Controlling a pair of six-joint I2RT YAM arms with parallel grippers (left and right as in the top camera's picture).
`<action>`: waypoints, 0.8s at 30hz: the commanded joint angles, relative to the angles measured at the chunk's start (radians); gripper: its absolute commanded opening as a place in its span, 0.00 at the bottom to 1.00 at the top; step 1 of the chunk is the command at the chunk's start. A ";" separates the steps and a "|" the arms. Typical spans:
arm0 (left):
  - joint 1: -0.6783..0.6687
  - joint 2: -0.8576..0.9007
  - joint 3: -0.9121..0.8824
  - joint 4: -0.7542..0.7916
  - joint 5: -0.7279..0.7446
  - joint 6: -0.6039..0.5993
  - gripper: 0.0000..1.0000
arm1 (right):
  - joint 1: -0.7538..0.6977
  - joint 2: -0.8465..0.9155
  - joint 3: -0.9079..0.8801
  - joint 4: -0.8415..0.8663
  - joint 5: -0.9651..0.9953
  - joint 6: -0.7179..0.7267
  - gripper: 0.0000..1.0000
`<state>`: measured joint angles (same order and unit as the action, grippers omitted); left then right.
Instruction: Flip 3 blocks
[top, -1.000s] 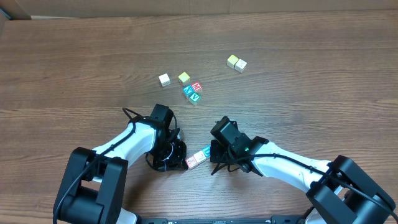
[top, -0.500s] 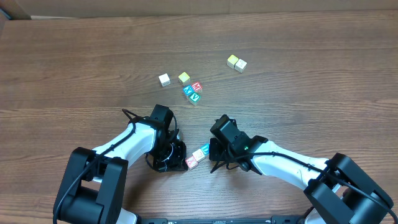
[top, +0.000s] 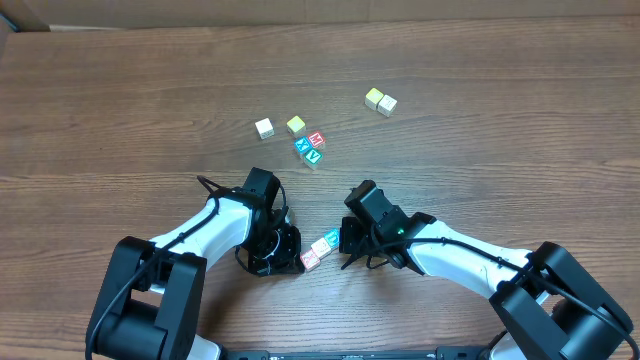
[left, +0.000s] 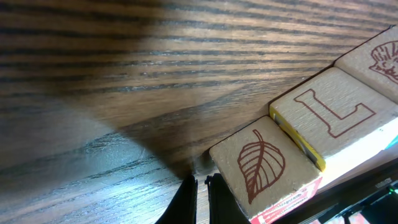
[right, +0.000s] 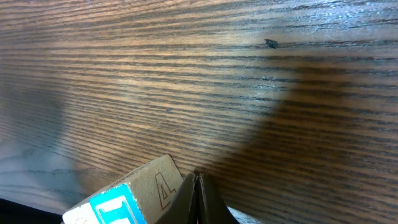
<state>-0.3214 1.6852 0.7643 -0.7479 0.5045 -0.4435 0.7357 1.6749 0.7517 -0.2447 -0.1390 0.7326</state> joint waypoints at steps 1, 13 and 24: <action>-0.013 0.041 -0.027 0.020 -0.073 -0.013 0.04 | -0.010 0.030 0.002 -0.011 0.023 -0.004 0.04; -0.013 0.041 -0.027 0.020 -0.097 -0.013 0.04 | -0.010 0.030 0.002 0.000 0.079 -0.024 0.04; -0.013 0.041 -0.027 0.020 -0.097 -0.013 0.04 | -0.010 0.030 0.002 0.050 0.090 -0.031 0.04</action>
<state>-0.3214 1.6852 0.7643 -0.7479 0.5037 -0.4465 0.7334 1.6825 0.7517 -0.2005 -0.0742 0.7166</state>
